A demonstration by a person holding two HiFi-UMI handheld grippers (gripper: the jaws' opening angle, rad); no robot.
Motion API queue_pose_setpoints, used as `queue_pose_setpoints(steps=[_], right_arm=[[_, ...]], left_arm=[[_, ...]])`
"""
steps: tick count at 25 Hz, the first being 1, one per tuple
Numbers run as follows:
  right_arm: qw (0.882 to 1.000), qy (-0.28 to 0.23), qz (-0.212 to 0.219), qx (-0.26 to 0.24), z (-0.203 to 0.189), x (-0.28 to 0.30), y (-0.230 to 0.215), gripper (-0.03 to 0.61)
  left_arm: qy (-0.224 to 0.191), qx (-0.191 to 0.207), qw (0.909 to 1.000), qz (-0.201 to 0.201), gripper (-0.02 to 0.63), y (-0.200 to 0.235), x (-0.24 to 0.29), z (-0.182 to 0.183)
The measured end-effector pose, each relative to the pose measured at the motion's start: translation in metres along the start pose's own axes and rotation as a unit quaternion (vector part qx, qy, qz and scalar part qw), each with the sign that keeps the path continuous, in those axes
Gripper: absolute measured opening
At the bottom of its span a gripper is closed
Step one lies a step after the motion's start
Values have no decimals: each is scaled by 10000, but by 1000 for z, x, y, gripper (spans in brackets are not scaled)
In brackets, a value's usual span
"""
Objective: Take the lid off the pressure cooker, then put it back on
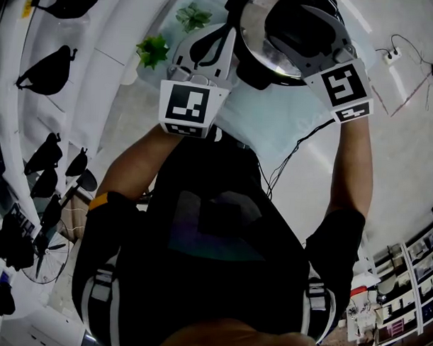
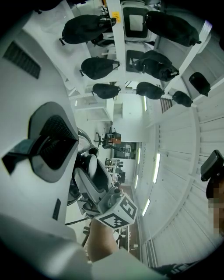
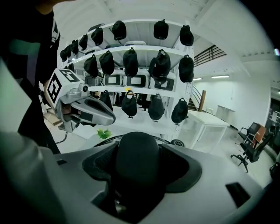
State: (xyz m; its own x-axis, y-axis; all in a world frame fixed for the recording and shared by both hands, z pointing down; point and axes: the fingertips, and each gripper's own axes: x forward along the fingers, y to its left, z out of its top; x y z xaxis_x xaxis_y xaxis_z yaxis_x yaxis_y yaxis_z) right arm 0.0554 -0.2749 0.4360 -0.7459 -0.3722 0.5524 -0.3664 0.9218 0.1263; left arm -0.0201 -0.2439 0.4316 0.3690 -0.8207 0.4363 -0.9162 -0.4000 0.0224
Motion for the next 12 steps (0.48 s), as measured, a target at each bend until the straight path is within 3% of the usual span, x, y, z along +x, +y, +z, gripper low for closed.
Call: queue_pose_setpoints(steps=[12], right_arm=[[9999, 153, -19, 54, -2, 0, 1, 290]], left_arm=[[-147, 18, 9998, 110, 9, 9, -14, 11]])
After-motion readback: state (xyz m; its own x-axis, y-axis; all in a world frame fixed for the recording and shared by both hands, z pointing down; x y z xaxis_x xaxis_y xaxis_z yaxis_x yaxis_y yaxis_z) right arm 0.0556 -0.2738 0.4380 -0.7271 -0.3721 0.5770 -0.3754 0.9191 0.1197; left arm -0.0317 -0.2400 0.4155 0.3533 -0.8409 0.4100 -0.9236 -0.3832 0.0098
